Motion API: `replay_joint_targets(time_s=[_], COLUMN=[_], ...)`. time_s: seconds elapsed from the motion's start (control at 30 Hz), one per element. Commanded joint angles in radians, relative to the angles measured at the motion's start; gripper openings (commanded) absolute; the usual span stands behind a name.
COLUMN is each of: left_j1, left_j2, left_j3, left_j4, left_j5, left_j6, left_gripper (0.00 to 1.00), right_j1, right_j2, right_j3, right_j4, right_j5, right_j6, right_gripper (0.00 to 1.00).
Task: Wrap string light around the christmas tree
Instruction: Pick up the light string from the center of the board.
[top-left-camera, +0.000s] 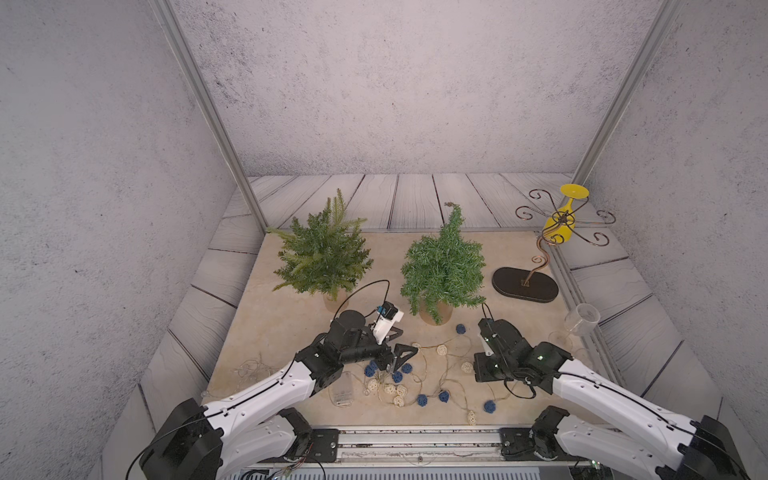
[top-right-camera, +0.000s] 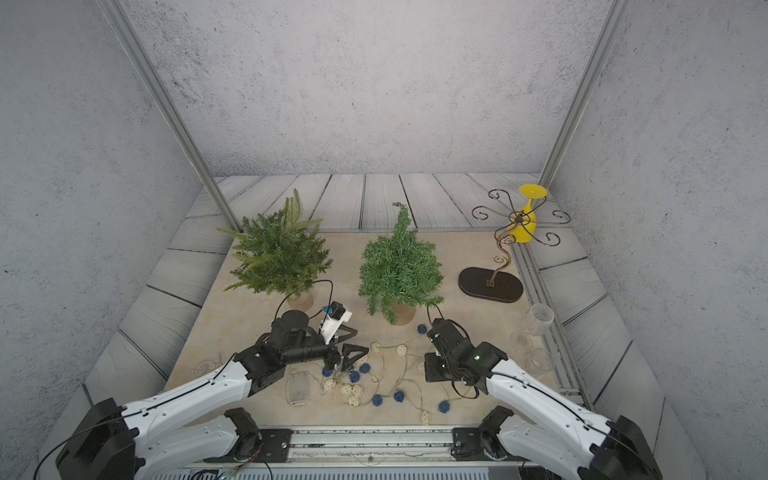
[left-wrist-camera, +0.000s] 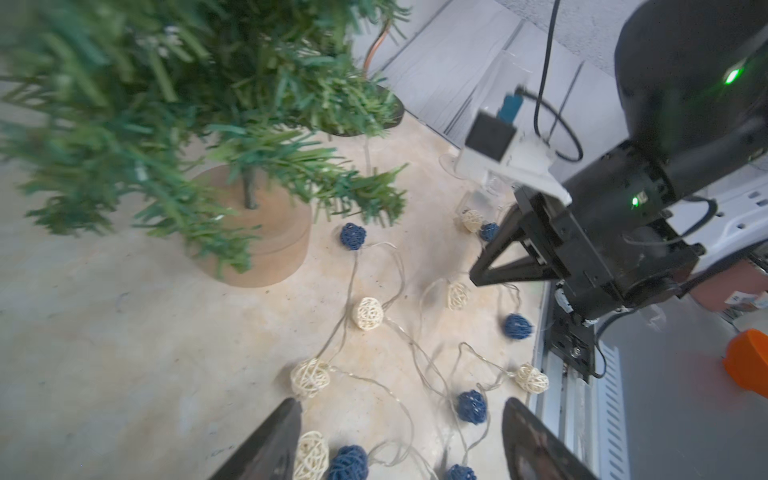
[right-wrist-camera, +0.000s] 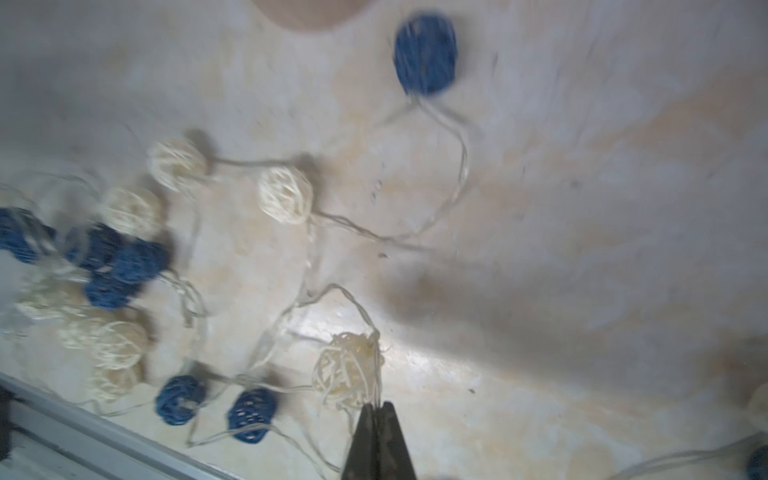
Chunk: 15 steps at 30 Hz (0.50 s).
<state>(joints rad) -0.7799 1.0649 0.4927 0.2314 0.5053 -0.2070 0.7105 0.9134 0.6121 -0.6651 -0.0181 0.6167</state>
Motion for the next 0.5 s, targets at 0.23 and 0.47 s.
replay_joint_targets(time_s=[0.23,0.47], left_j1=[-0.117,-0.148], left_j2=[0.270,0.443], left_j3=[0.113,0.119], left_j4=[0.197,0.378], left_j5=[-0.030,-0.075], left_j6=[0.142,0.170], left_gripper=[0.87,0.88], right_j1=[0.002,0.002], right_j2=[-0.107,-0.207], right_j3=[0.094,0.075], right_j4=[-0.010,0.049], right_j5=[-0.019,-0.141], right_j6=[-0.154,-0.179], right_gripper=[0.00,0.00])
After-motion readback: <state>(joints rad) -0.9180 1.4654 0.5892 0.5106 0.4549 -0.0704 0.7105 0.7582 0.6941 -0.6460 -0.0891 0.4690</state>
